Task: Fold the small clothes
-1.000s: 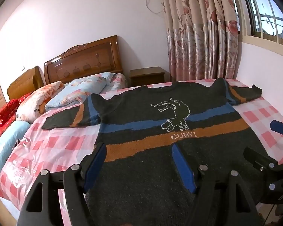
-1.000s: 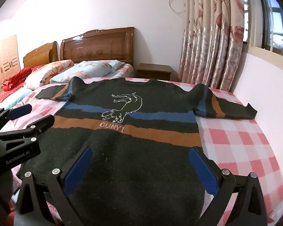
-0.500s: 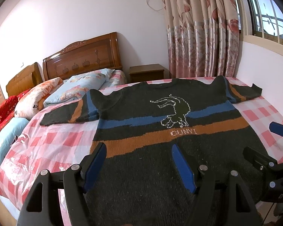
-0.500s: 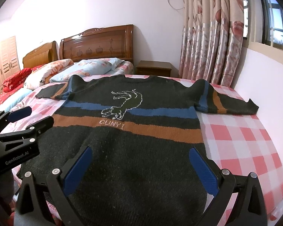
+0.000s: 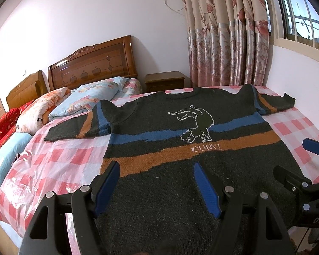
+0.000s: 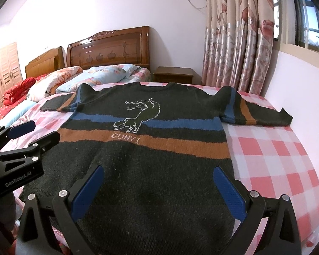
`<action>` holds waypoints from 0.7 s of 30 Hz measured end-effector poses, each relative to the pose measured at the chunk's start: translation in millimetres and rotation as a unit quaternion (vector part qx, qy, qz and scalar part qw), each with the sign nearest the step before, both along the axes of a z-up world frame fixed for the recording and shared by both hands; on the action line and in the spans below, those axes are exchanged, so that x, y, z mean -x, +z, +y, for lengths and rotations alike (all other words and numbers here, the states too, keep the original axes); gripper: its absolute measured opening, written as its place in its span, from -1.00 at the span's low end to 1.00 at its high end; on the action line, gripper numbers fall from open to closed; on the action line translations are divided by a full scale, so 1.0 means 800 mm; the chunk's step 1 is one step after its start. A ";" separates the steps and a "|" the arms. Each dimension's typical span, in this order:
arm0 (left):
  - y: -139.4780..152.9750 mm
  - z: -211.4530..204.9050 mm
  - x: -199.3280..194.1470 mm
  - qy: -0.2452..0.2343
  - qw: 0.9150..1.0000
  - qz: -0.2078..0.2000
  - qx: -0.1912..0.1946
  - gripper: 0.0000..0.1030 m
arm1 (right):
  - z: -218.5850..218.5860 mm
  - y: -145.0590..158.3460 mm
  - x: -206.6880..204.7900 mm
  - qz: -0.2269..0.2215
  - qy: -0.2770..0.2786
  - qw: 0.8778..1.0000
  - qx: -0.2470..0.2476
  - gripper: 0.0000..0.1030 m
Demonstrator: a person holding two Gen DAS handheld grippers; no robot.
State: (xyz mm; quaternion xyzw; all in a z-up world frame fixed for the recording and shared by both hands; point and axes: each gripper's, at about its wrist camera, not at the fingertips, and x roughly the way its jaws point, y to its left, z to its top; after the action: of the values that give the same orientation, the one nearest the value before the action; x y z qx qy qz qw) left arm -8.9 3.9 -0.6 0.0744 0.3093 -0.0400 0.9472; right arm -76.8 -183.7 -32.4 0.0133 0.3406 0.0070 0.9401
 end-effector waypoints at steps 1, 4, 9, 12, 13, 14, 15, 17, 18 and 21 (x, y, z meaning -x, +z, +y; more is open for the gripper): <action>0.000 0.000 0.000 0.000 1.000 0.000 0.000 0.42 | 0.000 0.000 0.000 0.000 0.000 1.000 0.000 1.00; -0.001 -0.001 0.000 -0.001 1.000 0.002 -0.001 0.42 | -0.001 -0.001 -0.001 0.002 -0.001 1.000 -0.003 1.00; -0.001 -0.002 0.000 -0.001 1.000 0.002 0.000 0.42 | -0.003 -0.002 -0.001 0.004 -0.002 1.000 -0.007 1.00; -0.002 -0.003 0.000 -0.002 1.000 0.003 -0.001 0.42 | -0.003 -0.002 -0.002 0.005 -0.002 1.000 -0.008 1.00; -0.002 -0.003 0.000 -0.002 1.000 0.004 -0.001 0.42 | -0.004 -0.003 -0.002 0.006 -0.002 1.000 -0.009 1.00; -0.002 -0.003 0.000 -0.002 1.000 0.004 -0.001 0.42 | -0.004 -0.003 -0.002 0.006 -0.002 1.000 -0.009 1.00; -0.002 -0.004 0.000 -0.002 1.000 0.004 -0.001 0.42 | -0.004 -0.003 -0.002 0.006 -0.002 1.000 -0.009 1.00; -0.002 -0.004 0.000 -0.002 1.000 0.004 -0.001 0.42 | -0.004 -0.003 -0.002 0.006 -0.002 1.000 -0.009 1.00; -0.002 -0.004 0.000 -0.002 1.000 0.004 -0.001 0.42 | -0.004 -0.004 -0.002 0.006 -0.002 1.000 -0.009 1.00; -0.003 -0.004 0.000 -0.003 1.000 0.004 -0.002 0.42 | -0.004 -0.004 -0.002 0.006 -0.002 1.000 -0.009 1.00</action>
State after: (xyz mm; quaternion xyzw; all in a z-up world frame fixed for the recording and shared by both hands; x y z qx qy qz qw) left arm -8.8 0.3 -3.3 0.0767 0.3134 -0.0424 0.9456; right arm -75.2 -186.5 -35.4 0.0225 0.3462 0.0080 0.9379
